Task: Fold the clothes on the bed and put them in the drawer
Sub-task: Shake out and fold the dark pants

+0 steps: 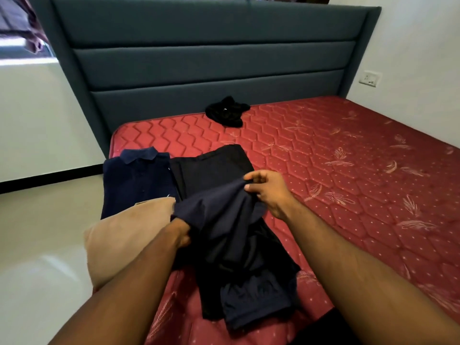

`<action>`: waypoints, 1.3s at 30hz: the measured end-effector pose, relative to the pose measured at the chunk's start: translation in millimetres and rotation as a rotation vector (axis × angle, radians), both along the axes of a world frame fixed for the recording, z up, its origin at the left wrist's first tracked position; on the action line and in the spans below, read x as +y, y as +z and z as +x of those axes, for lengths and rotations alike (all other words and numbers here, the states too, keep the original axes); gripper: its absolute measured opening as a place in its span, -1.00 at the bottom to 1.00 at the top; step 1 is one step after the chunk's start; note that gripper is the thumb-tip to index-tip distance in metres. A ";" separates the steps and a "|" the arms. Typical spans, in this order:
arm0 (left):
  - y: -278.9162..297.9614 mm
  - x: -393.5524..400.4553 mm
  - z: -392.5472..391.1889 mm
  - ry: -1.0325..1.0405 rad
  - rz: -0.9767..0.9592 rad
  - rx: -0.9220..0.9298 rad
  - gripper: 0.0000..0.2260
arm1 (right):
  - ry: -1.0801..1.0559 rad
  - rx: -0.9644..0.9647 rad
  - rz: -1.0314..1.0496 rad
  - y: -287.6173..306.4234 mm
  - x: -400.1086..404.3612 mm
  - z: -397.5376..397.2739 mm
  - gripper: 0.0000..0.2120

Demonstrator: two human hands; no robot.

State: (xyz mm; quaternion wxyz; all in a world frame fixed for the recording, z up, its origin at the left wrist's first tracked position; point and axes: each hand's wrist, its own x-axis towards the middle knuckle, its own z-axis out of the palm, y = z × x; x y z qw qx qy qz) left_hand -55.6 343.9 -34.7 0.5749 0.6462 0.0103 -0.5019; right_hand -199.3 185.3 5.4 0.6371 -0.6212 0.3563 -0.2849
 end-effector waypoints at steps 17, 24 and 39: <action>30.0 -69.7 -1.6 -0.280 -0.550 -0.001 -0.67 | 0.019 0.073 0.831 -81.5 -7.9 -2.8 -0.84; 141.6 -76.0 -21.4 -0.482 -0.882 -0.121 -0.67 | -0.028 -0.243 0.546 30.8 0.2 -3.6 -0.43; 297.2 -22.9 -35.8 -0.413 -0.813 -0.306 -0.78 | -0.043 -0.676 0.020 231.7 2.5 -66.9 -0.77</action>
